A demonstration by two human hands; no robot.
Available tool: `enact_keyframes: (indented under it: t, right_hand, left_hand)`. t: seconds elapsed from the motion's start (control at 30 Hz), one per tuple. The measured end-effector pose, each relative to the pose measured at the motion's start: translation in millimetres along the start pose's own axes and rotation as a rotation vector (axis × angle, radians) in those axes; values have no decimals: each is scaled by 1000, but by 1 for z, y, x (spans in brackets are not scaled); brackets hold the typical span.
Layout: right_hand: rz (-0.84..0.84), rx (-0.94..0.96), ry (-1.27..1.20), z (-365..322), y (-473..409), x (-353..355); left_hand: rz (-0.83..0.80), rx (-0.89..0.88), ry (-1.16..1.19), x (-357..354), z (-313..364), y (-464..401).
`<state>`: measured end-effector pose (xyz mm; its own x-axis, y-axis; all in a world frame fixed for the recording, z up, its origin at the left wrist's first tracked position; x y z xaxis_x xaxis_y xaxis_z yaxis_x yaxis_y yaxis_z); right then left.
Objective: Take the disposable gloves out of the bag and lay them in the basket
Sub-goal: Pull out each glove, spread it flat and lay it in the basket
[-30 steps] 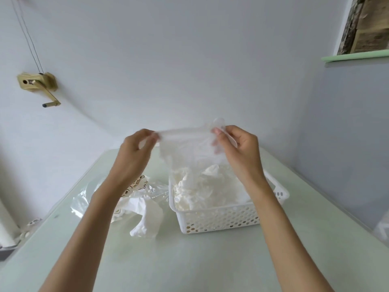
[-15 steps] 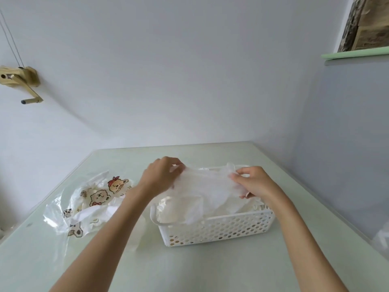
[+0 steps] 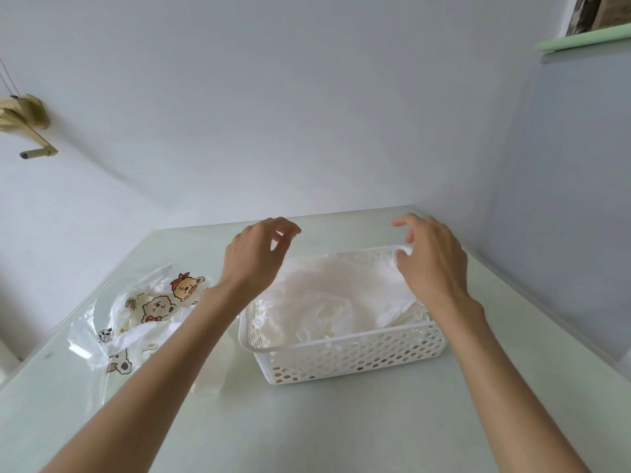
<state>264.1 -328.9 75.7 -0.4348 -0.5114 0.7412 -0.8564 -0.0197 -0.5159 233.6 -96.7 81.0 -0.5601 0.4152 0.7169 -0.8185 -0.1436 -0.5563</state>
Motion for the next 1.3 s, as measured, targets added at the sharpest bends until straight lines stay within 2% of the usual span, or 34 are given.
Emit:
enact_keyframes:
  t: [0.03, 0.1, 0.17, 0.23, 0.3, 0.4, 0.6, 0.7, 0.87, 0.93, 1.03, 1.2, 1.3]
  right_hand:
    - [13, 50, -41, -8, 1, 1]
    - [-86, 114, -113, -21, 4, -4]
    - [-360, 135, -49, -23, 8, -19]
    - [-665, 155, 74, -19, 10, -34]
    - [-858, 150, 97, -14, 12, -40]
    - [-996, 95, 108, -5, 12, -44]
    - [-1012, 90, 164, 1, 11, -54]
    - [-969, 136, 43, 1, 8, -38]
    - [-728, 126, -196, 10, -4, -2]
    - [-688, 94, -138, 13, -5, -4]
    - [-794, 50, 42, 13, 1, -14]
    - [-484, 228, 76, -31, 16, 13]
    - [-452, 356, -9, -71, 42, 24]
  left_hand:
    - [-85, -25, 11, 0, 4, 6]
    - [-386, -55, -24, -6, 11, 20]
    - [-700, -32, -95, -16, 12, 33]
    - [-868, -5, -218, -26, 11, 41]
    - [-959, 10, -311, -35, 10, 45]
    - [-1076, 28, -369, -44, 9, 46]
    - [-1176, 46, -457, -47, 12, 40]
    - [-1121, 67, -376, -31, 20, 31]
    - [-803, -33, -187, 10, 16, 18]
    - [-785, -49, -240, 13, 10, 20]
    - [-811, -20, -185, 13, 1, 27]
    - [-380, 32, 128, 83, -25, 41]
    - [-342, 132, 84, 117, -63, 69]
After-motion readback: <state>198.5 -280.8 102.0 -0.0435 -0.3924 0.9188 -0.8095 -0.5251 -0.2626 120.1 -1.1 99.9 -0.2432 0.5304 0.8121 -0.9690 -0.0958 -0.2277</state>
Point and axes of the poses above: each hand's wrist, its own y-axis away from the middle knuckle, its own x-axis out of the back of the hand, z = x × y, the point moved 2 cm from there along -y, towards the middle knuckle, and after that the axes turned 1 degree about y, right-handed, at the moved point
